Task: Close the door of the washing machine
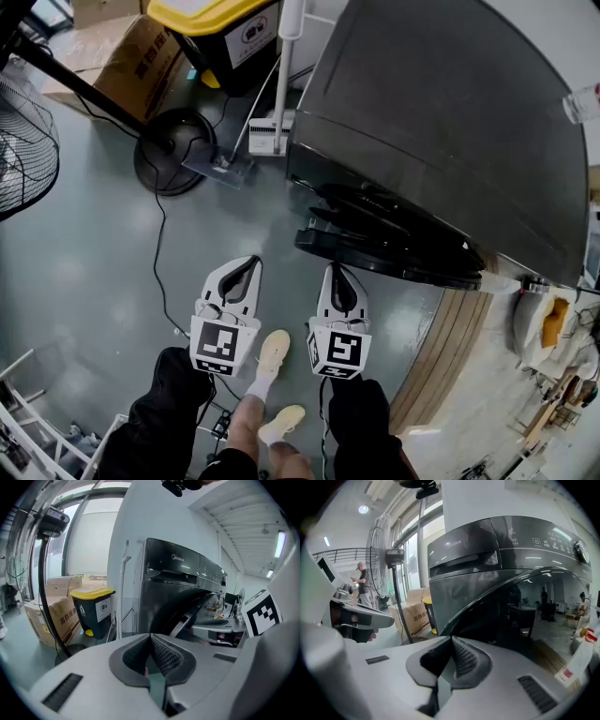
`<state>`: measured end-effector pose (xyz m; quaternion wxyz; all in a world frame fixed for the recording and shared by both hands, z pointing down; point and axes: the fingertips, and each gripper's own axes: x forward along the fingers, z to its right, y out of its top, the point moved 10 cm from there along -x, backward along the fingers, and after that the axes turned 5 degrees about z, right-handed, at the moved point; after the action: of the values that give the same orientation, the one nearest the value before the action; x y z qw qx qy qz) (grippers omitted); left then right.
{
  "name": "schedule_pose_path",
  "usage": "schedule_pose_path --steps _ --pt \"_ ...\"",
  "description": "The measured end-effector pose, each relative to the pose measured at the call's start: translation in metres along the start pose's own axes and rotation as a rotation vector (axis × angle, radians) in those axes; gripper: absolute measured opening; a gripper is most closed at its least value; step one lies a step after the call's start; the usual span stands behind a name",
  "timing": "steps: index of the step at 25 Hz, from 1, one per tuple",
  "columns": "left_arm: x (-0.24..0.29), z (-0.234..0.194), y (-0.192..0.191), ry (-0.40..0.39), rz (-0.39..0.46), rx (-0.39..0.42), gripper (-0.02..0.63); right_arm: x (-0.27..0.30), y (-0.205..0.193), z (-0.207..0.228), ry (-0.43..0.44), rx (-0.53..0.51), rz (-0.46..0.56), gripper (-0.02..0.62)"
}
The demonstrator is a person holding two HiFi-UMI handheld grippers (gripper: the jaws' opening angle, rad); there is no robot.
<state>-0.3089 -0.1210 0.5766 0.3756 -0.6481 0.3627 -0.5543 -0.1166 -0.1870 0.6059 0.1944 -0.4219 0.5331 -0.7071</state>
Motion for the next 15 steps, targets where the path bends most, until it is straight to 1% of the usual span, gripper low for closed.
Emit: schedule_pose_path --steps 15 --pt "0.021 -0.007 0.012 0.003 0.011 0.007 0.025 0.03 0.013 0.01 -0.014 -0.03 -0.001 0.017"
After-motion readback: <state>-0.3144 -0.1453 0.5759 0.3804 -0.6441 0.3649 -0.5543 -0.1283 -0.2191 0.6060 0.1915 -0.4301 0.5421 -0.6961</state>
